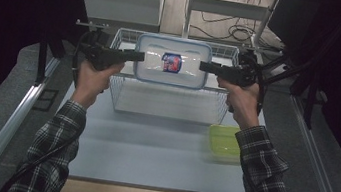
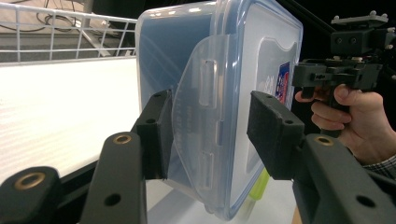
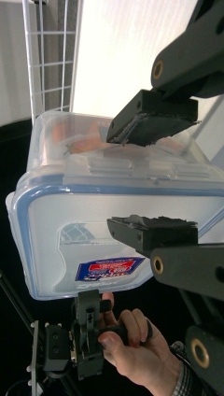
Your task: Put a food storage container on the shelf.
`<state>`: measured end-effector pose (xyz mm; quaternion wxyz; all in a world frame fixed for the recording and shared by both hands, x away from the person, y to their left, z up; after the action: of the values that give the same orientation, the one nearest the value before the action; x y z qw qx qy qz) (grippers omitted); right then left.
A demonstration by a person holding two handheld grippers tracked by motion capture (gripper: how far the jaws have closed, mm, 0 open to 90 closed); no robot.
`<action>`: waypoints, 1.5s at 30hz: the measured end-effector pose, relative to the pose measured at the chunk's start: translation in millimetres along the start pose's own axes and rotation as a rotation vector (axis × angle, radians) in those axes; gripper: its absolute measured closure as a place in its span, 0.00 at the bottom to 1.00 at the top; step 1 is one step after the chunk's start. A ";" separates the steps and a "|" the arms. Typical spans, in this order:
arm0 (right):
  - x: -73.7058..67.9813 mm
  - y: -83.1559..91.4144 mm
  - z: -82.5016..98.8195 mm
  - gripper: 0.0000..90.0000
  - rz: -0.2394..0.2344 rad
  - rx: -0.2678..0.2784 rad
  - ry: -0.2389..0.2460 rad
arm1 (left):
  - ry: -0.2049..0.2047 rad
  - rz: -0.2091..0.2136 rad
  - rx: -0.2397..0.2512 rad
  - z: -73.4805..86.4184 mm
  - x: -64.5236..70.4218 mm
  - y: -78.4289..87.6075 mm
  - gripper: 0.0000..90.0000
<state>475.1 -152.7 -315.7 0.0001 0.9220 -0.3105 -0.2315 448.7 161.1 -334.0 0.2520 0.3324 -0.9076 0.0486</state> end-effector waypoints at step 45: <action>12.5 -17.0 3.2 0.60 0.166 -0.028 0.036 | -0.099 -0.216 0.027 4.9 -14.5 -29.3 0.41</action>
<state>492.3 -145.6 -326.3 0.0379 0.8969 -0.3826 -0.2183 474.4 145.6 -347.7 0.2062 0.4335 -0.8771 0.0170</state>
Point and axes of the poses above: each handheld gripper's, and its own axes: y roughly backward along the jaws, z roughly out of its underside, x roughly to its right, the point moved 5 cm from there along -y, roughly forward along the jaws, and after that the axes turned 13 degrees about x, right-handed, at the moved point
